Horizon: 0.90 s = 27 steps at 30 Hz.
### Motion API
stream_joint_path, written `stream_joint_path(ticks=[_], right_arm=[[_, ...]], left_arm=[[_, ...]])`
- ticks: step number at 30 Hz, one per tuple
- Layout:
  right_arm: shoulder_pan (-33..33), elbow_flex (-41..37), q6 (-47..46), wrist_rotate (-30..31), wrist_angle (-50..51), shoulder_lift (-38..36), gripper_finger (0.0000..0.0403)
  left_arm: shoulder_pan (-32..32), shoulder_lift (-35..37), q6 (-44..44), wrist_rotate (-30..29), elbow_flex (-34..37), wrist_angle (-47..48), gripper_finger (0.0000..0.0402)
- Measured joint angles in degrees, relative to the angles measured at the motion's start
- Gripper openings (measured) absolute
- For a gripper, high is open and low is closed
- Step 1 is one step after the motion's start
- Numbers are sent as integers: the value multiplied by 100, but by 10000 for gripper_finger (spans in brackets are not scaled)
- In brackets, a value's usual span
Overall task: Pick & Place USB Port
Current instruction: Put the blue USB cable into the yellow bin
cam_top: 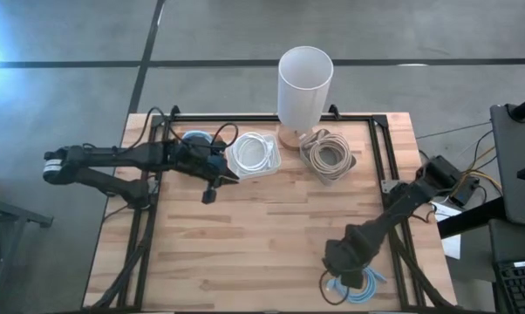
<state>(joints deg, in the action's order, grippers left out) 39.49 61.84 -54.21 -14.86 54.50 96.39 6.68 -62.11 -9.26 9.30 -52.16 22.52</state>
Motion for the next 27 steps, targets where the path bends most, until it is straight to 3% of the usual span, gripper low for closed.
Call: stream_joint_path(ticks=[6,13,20,27], right_arm=[[281,-443,-278,-21,-220,-78,160],[304,-1041,-357,-21,-1721,-78,160],[327,-1181,-403,745,-1728,-91,160],[326,-1200,-516,869,-1739,-60,151]], left_arm=[[0,0,9,-2,7,-2,62],[2,0,43,-15,13,-82,62],[2,0,76,-15,13,-138,62],[2,0,162,-15,118,-226,62]])
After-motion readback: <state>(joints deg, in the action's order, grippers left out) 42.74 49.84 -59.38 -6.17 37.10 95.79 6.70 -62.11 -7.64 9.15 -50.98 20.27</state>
